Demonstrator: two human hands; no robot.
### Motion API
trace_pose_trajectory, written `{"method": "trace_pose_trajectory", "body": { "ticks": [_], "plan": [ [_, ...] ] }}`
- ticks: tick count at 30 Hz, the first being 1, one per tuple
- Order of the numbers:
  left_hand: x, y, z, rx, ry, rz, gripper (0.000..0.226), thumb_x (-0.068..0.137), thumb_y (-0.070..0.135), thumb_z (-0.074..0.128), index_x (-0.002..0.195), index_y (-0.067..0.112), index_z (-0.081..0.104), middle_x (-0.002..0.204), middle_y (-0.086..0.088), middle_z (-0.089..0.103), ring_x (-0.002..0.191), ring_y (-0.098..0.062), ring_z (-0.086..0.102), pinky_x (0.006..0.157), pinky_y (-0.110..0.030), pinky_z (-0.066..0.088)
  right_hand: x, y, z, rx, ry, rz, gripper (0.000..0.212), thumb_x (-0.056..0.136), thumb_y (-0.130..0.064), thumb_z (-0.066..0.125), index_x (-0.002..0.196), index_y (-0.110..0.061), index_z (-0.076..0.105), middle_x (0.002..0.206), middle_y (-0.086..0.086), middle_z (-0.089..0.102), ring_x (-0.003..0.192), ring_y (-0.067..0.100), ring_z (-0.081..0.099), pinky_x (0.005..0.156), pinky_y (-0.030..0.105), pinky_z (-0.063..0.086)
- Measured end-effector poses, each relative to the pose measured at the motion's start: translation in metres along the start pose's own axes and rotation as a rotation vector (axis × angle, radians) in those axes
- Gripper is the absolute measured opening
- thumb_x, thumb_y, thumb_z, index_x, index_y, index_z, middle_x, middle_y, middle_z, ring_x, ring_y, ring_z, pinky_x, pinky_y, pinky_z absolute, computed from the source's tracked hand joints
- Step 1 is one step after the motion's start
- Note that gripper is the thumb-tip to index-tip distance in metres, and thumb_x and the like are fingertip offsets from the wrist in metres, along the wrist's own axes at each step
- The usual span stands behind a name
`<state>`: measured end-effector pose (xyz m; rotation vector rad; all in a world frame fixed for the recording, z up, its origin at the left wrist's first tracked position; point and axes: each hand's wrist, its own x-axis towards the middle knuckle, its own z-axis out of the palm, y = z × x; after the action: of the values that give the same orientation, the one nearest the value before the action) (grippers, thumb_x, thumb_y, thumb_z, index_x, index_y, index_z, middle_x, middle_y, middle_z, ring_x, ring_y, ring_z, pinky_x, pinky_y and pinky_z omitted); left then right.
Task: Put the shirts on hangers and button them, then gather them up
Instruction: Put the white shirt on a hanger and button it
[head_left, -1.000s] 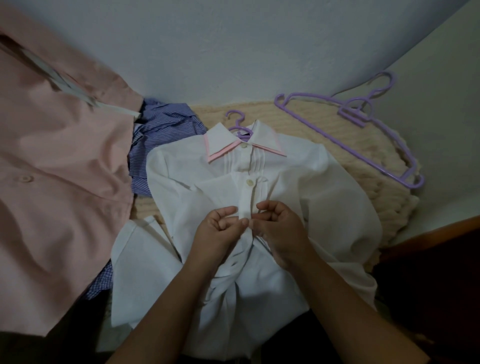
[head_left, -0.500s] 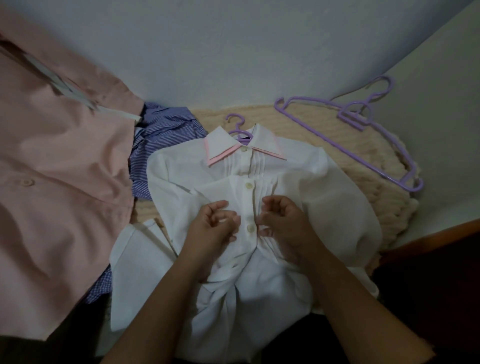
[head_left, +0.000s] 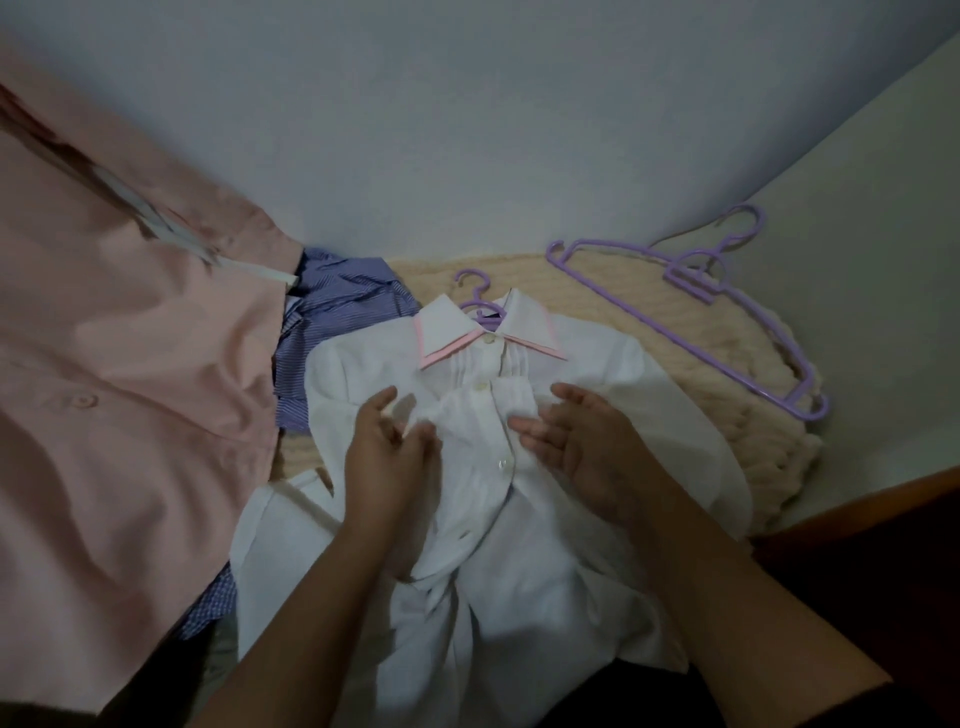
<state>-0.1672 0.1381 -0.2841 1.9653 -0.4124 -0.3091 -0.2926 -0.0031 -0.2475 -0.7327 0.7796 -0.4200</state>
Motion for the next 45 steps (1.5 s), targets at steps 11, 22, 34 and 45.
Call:
{"method": "trace_pose_trajectory", "body": {
  "ticks": [11,22,34,45],
  "plan": [
    [0.098,0.061,0.021,0.000,-0.222,0.183,0.066,0.095,0.002,0.048,0.152,0.017,0.017,0.147,-0.002,0.038,0.124,-0.015,0.051,0.105,-0.030,0.038,0.073,-0.067,0.046,-0.028,-0.044,-0.150,0.045,0.096,0.001,0.040,0.138,-0.012,0.032,0.127,0.013,0.051,0.125,0.034,0.049,0.101,0.043,0.036],
    [0.015,0.022,0.013,0.187,-0.183,0.325,0.042,0.091,0.019,0.061,0.132,0.022,0.053,0.088,0.017,0.062,0.079,0.003,0.060,0.071,-0.005,0.042,0.015,0.009,0.000,-0.662,0.184,-0.454,0.035,0.083,-0.001,0.062,0.112,-0.021,0.056,0.097,-0.005,0.062,0.086,0.008,0.060,0.077,0.013,0.048],
    [-0.017,0.027,0.033,0.207,-0.211,0.103,0.052,0.083,0.015,0.067,0.133,0.016,0.052,0.069,0.012,0.058,0.062,0.005,0.053,0.059,0.001,0.036,0.018,0.043,-0.006,-0.797,0.357,-0.421,0.043,0.082,0.004,0.052,0.123,-0.009,0.054,0.072,0.005,0.057,0.060,0.009,0.051,0.052,0.005,0.039],
    [0.000,0.023,0.043,0.028,-0.200,-0.010,0.049,0.086,0.007,0.066,0.132,0.011,0.050,0.072,0.010,0.062,0.071,0.004,0.057,0.066,0.002,0.038,0.034,0.035,-0.006,-0.778,0.330,-0.336,0.041,0.081,-0.002,0.059,0.118,-0.015,0.047,0.070,-0.003,0.052,0.060,0.007,0.048,0.049,0.006,0.036]
  ]
}}
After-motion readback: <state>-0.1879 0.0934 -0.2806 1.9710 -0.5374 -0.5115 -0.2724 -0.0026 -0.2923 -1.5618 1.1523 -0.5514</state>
